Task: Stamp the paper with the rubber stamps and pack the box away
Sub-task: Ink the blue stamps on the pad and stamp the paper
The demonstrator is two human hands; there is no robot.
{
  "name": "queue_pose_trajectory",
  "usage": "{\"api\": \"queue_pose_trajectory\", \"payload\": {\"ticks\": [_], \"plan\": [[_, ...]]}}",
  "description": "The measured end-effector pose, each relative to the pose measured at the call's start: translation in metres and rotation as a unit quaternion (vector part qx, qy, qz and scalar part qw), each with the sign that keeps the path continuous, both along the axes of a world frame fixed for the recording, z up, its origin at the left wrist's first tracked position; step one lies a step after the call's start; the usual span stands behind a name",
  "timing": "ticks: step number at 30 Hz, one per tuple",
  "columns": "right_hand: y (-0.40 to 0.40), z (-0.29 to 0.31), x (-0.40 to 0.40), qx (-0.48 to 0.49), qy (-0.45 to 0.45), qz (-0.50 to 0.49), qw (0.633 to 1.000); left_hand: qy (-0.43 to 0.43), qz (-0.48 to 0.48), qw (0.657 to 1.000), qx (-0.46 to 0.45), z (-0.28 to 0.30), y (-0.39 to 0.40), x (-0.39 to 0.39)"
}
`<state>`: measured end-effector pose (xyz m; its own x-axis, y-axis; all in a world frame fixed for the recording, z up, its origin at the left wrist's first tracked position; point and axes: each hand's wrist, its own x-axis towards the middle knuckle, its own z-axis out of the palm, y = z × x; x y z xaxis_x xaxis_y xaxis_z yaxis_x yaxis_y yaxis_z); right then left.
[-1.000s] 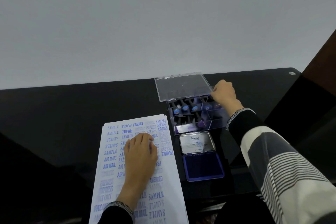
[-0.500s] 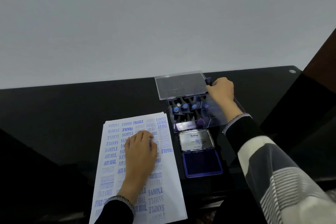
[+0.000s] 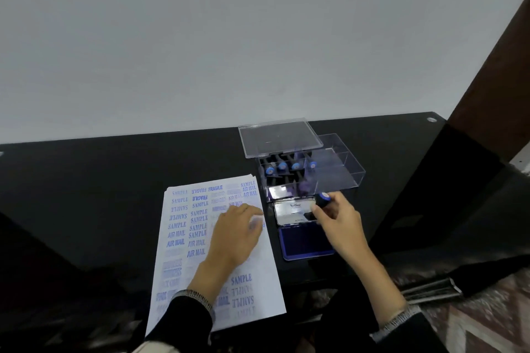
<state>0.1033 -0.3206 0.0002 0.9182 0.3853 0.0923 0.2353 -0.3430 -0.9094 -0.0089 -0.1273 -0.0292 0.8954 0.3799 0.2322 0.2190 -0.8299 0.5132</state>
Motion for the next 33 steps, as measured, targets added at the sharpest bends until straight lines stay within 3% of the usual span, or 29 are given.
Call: {"api": "queue_pose_trajectory", "payload": {"ticks": [3, 6, 17, 23, 28, 33], "plan": [[-0.007, -0.003, -0.009, -0.022, -0.021, 0.015, 0.999, 0.013, -0.097, 0.993, -0.06, -0.003, -0.015, -0.01], [-0.007, -0.003, -0.016, -0.022, -0.04, 0.034, 0.998, 0.073, -0.131, 0.989, -0.014, -0.012, -0.021, -0.013], [0.012, -0.015, -0.028, -0.089, -0.112, 0.095, 0.985, 0.046, -0.113, 0.993, -0.007, -0.019, -0.022, -0.015], [0.018, -0.024, -0.027, -0.128, -0.173, 0.08, 0.973, 0.048, -0.119, 0.991, -0.034, -0.019, -0.022, -0.014], [0.018, -0.031, -0.034, -0.139, -0.231, 0.047, 0.962, 0.017, -0.073, 0.987, -0.143, -0.006, -0.014, -0.025], [0.023, -0.029, -0.031, -0.155, -0.218, 0.028, 0.963, -0.04, 0.039, 0.995, -0.082, -0.005, 0.026, -0.045]]}}
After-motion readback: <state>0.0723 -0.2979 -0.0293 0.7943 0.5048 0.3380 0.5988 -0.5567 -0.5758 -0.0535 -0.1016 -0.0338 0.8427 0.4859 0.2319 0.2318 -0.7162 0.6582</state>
